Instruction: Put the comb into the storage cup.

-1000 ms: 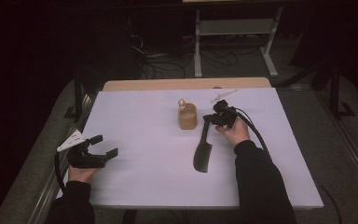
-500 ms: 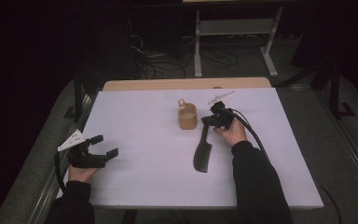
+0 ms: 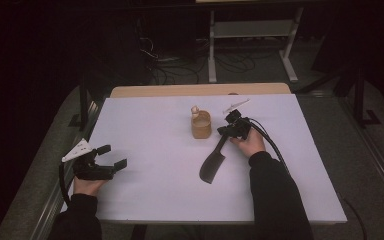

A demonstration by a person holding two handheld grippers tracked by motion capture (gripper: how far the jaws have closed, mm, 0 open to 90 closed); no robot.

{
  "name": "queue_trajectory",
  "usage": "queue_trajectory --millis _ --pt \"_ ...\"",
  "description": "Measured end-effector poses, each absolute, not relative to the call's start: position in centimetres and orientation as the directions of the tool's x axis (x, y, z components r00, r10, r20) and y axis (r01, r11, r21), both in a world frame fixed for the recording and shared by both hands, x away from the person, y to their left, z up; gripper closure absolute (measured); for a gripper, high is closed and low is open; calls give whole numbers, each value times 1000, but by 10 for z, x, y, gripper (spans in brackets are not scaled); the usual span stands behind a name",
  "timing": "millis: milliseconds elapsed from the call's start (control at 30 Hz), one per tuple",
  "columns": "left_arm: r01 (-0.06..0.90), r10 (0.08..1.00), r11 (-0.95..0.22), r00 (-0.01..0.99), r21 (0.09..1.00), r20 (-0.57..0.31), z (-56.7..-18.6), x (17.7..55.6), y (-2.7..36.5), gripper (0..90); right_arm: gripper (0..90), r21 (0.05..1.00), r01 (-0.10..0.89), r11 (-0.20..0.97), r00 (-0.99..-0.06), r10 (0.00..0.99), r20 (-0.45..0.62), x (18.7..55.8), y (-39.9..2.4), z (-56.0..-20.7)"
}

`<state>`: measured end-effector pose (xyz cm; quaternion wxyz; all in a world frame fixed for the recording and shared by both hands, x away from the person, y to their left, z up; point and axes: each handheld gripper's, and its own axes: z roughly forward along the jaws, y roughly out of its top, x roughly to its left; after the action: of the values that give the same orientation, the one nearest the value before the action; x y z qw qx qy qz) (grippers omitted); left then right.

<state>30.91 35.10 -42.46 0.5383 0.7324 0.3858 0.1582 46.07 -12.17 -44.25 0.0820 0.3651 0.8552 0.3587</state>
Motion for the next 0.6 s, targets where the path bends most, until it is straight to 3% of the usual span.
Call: queue_trajectory --millis 600 --pt "395 732 -122 655 910 -186 -425 309 351 0 887 669 567 481 -719 685 116 456 -133 -440"
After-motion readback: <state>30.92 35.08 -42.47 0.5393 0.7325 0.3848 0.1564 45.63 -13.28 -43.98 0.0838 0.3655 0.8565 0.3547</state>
